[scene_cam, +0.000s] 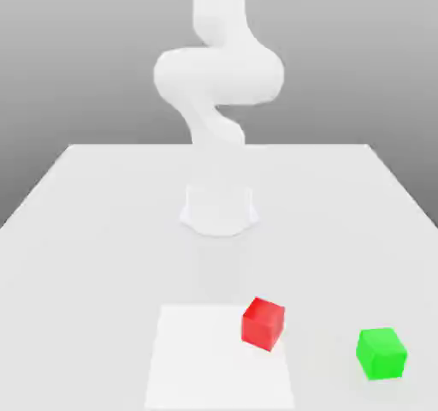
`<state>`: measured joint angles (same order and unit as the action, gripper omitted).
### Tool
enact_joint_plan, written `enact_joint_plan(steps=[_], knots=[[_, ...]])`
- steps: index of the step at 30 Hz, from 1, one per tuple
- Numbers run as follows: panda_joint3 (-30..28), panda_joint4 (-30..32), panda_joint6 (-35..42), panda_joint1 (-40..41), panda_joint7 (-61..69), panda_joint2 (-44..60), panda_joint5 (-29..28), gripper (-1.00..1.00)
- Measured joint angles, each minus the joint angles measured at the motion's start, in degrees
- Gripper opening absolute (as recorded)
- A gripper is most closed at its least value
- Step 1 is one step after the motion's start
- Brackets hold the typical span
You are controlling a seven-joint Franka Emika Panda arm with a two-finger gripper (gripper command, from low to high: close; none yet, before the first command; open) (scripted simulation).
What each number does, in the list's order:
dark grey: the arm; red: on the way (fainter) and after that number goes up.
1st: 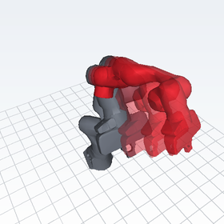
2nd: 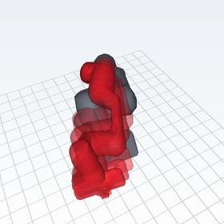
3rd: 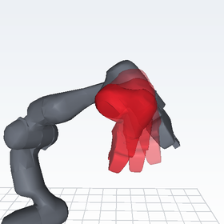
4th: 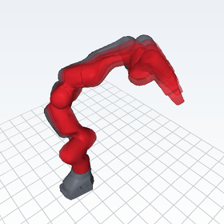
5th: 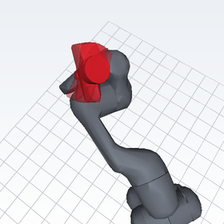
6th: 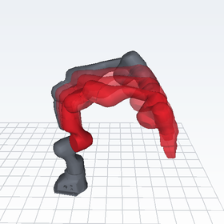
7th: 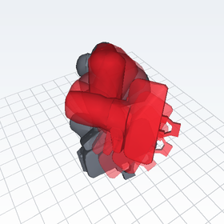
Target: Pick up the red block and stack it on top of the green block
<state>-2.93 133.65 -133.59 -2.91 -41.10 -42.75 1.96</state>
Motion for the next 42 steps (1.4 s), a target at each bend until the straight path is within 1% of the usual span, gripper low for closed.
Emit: enact_joint_plan(steps=[6,12,18,23,26,29,32,35,36,42], knots=[[-6.2,4.6,-4.4,-7.1,11.3,8.1,4.4,0.00],[-10.0,9.0,-8.5,-13.0,22.1,16.6,8.4,0.00],[-11.6,13.3,-12.6,-17.4,32.3,24.9,11.6,0.00],[-11.7,17.0,-16.3,-20.0,39.4,31.3,12.4,0.00],[-11.4,19.3,-18.6,-21.0,42.8,34.7,11.6,0.00],[-10.9,21.7,-21.1,-21.5,45.1,37.7,9.5,0.00],[-10.6,24.0,-23.6,-21.6,46.2,40.1,5.4,0.00],[-10.7,26.1,-25.9,-21.2,45.7,41.9,-0.4,0.00],[-10.7,26.2,-26.3,-21.1,45.6,42.4,-1.3,0.00],[-10.4,25.3,-29.0,-21.0,46.5,45.4,-1.1,0.00]])
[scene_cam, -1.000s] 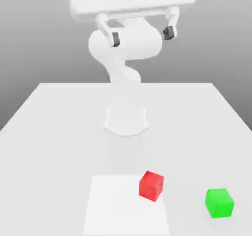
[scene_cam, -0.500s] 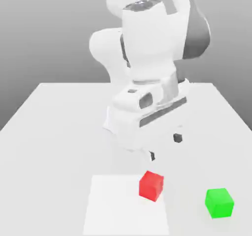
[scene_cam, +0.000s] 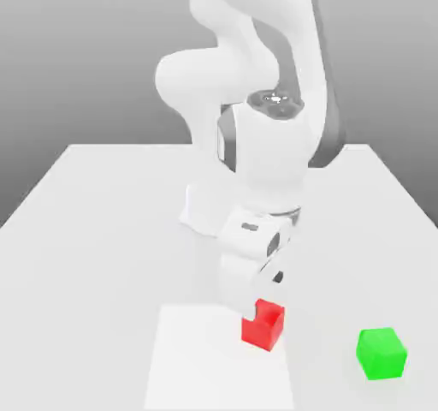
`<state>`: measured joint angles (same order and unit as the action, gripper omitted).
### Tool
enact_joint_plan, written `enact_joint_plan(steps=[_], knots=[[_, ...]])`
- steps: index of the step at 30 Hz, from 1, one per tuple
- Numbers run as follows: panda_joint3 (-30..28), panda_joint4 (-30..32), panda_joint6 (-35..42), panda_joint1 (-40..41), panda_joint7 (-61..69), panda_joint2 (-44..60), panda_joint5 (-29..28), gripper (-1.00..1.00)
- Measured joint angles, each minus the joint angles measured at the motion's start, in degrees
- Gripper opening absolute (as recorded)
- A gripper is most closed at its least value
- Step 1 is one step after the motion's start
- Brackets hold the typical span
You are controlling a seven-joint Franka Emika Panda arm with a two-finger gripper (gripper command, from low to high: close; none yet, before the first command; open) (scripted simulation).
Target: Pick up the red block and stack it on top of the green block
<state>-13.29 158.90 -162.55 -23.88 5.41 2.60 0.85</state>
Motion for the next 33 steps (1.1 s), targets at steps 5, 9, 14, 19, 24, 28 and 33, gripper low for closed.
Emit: enact_joint_plan(steps=[5,9,14,19,24,28,33], knots=[[1.0,-0.7,-2.9,0.5,1.7,3.5,2.3,0.00],[3.1,-0.9,-5.7,1.8,3.8,6.8,5.2,0.00],[7.3,-0.8,-9.5,5.0,6.4,11.4,9.1,-1.00],[7.3,-0.8,-9.4,5.0,6.3,11.4,9.0,-1.00],[5.3,-0.9,-7.5,3.6,5.0,9.1,7.0,-1.00],[3.2,-0.8,-4.5,2.3,2.6,5.5,3.5,-1.00],[1.9,-0.4,-1.3,1.8,0.5,1.6,0.6,-1.00]])
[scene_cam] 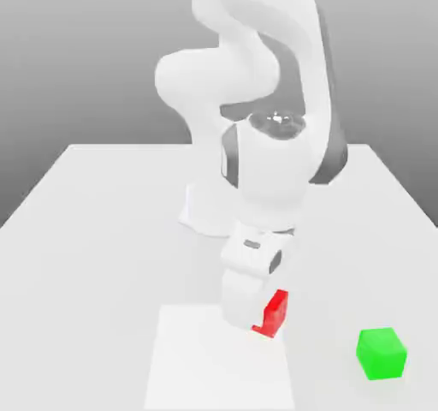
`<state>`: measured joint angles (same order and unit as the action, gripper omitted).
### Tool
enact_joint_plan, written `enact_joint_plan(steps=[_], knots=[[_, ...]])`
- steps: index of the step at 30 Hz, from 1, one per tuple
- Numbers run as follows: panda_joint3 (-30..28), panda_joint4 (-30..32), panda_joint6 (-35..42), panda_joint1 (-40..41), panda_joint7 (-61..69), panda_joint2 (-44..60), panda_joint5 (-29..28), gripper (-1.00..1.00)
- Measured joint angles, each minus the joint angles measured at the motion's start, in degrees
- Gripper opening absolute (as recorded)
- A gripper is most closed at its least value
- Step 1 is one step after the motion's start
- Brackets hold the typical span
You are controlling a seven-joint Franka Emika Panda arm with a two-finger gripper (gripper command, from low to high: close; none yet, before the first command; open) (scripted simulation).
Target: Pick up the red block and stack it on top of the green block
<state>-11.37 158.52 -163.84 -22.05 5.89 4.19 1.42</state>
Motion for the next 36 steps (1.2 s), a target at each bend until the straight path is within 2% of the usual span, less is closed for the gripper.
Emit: enact_joint_plan(steps=[10,13,17,22,36], knots=[[-0.2,1.0,4.4,0.0,-2.3,-4.4,-2.4,-1.00],[0.4,-0.7,5.5,0.1,-3.8,-4.2,-3.8,-1.00],[4.4,-3.2,7.1,2.5,-5.5,-3.6,-5.1,-1.00],[7.1,-6.3,9.1,-1.0,-6.9,-2.5,-5.9,-1.00],[11.0,-15.0,14.5,-6.1,-7.5,1.6,-3.0,-1.00]])
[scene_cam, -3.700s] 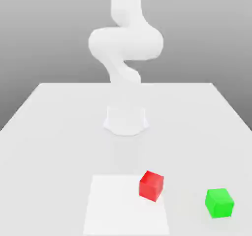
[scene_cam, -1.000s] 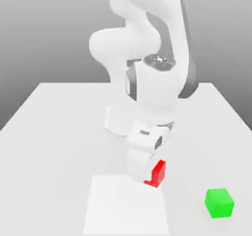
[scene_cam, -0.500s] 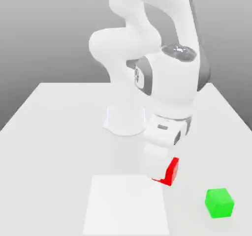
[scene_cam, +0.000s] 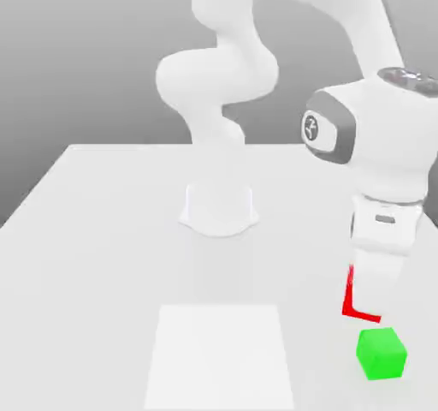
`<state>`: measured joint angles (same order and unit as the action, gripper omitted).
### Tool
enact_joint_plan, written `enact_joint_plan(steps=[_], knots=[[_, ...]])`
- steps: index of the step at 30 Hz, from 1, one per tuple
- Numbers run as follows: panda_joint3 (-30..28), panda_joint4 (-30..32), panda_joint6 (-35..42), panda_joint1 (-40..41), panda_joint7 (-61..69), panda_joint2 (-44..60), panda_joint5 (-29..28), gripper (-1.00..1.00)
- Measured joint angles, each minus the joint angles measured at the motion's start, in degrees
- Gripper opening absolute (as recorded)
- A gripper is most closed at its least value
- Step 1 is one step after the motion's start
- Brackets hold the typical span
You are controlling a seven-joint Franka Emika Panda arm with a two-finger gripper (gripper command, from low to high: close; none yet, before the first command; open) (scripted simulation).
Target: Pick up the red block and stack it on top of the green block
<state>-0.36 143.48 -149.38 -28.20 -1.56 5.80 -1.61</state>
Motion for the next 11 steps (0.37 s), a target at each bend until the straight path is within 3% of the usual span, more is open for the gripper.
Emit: enact_joint_plan(steps=[3,7,8,11], knots=[[1.0,-1.7,0.4,-0.8,0.4,1.5,1.2,-1.00],[1.2,-2.4,-6.1,-0.8,0.2,8.7,1.1,-1.00],[1.2,-2.5,-7.4,-0.9,0.2,10.1,1.1,1.00],[1.2,-2.5,-7.4,-0.9,0.2,10.1,1.1,1.00]])
